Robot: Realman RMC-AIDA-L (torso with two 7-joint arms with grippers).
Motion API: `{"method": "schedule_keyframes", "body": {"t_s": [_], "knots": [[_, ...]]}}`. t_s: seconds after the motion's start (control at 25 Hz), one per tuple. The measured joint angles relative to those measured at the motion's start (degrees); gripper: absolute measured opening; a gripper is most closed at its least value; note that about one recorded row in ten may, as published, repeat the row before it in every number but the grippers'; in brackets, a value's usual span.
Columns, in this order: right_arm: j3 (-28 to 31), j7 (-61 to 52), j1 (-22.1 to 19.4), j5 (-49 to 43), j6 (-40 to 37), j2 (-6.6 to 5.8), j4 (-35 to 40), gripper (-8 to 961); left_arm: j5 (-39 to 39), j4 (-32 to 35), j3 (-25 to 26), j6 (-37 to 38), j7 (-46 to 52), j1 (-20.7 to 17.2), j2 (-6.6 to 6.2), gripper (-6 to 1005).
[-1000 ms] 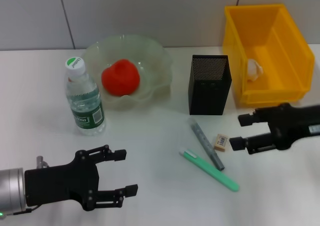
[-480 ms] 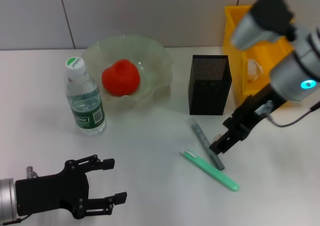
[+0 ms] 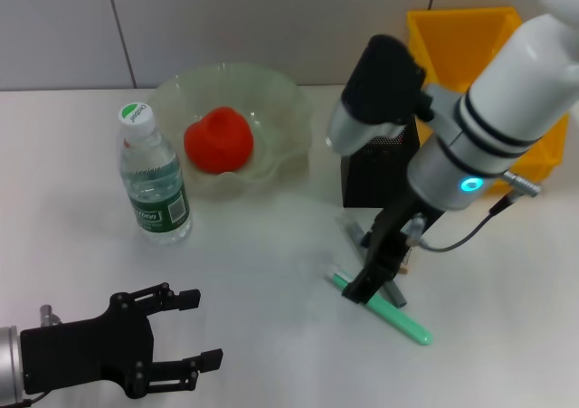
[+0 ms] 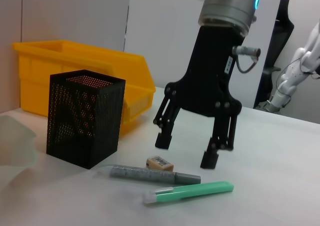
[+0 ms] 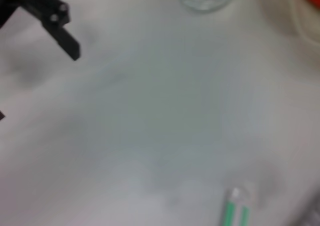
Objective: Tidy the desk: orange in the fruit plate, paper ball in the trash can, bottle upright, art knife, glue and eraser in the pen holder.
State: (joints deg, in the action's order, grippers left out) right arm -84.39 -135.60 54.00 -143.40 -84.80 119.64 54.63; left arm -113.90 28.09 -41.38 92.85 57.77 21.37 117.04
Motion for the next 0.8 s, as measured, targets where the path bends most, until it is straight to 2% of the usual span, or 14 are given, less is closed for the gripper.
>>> {"method": "schedule_keyframes", "body": {"t_s": [0.28, 0.6, 0.8], "knots": [[-5.2, -0.5, 0.3, 2.4, 4.9, 0.08, -2.9, 816, 0.0, 0.0, 0.0, -0.1, 0.0, -0.1, -0.07, 846], [-8.2, -0.3, -0.1, 4.0, 9.5, 0.07, -5.5, 801, 0.0, -0.1, 0.0, -0.4, 0.1, -0.1, -0.06, 846], [-9.3, -0.2, 0.1, 4.0, 12.6, 0.06, -7.7, 639, 0.1, -0.1, 0.0, -0.4, 0.1, -0.1, -0.08, 846]]}}
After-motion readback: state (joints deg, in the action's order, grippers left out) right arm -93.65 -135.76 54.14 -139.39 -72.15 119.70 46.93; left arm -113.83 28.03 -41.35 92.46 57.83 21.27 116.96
